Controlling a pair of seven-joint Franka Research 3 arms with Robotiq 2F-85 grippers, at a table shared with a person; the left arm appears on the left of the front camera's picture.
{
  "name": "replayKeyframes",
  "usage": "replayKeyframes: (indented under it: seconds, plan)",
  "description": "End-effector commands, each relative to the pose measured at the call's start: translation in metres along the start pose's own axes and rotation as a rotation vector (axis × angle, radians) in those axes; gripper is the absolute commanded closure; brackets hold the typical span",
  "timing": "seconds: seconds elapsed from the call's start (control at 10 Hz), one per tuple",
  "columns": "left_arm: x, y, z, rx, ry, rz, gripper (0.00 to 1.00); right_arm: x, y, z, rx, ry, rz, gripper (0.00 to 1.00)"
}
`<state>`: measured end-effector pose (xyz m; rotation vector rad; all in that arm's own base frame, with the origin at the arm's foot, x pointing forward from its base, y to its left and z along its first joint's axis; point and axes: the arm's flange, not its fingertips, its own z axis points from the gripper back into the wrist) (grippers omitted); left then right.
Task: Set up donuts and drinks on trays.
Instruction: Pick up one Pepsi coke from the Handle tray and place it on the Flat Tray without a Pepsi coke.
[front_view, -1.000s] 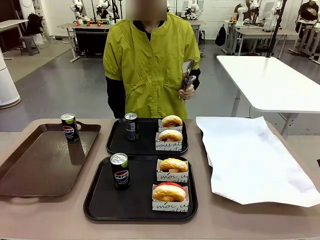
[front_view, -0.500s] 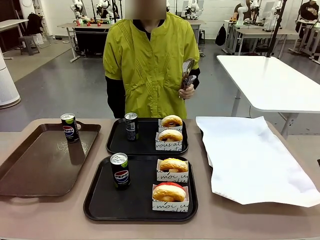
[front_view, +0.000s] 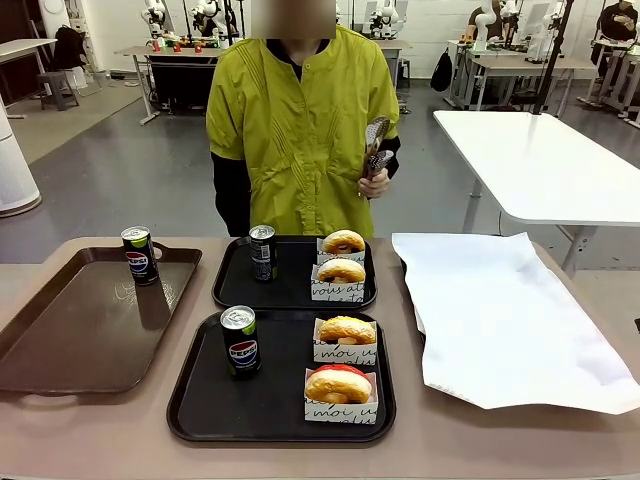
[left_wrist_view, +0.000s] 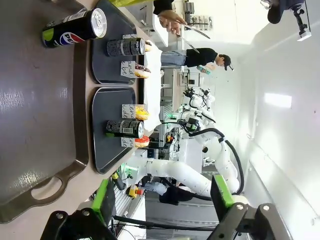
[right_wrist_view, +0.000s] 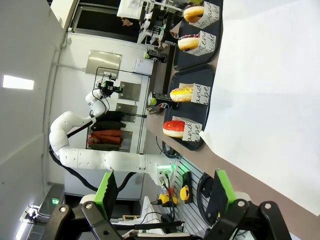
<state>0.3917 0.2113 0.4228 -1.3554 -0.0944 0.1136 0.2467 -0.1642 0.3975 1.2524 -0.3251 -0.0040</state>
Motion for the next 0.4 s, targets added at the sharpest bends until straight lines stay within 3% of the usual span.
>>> replayKeyframes:
  seconds: [0.0,0.3]
  plan:
    - [-0.0033,-0.0013,0.0009,-0.002,-0.007,-0.004,0.00,0.0029,0.0002,-0.0010,0.023,-0.020,0.018,0.00]
    - [-0.0033,-0.0013,0.0009,-0.002,-0.007,-0.004,0.00,0.0029,0.0002,-0.0010,0.023,-0.020,0.018,0.00]
